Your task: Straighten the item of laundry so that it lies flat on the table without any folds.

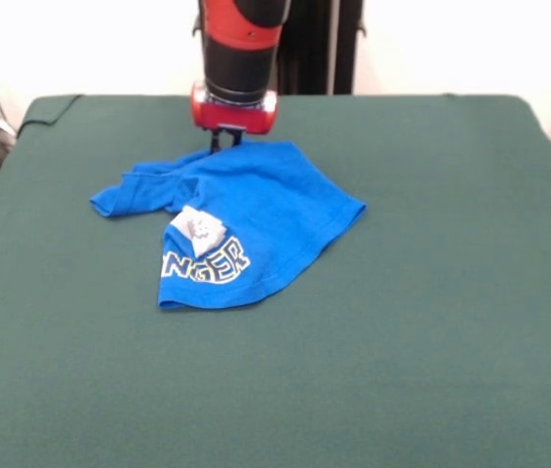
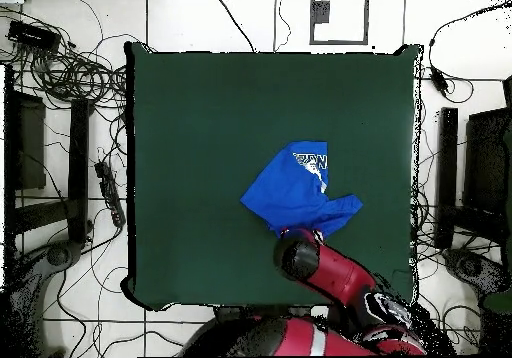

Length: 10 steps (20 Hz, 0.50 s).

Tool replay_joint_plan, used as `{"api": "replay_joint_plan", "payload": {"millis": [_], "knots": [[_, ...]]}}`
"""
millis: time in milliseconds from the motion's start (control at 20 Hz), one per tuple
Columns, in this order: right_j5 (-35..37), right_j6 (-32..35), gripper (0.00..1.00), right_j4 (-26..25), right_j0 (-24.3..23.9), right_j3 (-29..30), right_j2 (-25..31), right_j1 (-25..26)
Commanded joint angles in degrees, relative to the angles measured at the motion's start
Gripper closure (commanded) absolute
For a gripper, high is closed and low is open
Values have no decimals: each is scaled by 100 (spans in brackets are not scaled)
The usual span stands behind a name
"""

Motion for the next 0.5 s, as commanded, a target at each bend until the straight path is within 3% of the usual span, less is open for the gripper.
{"api": "replay_joint_plan", "payload": {"millis": [50,500], "knots": [[-470,2505,100,807,231,801,196,1468],[-167,2833,100,1059,800,1285,79,841]]}}
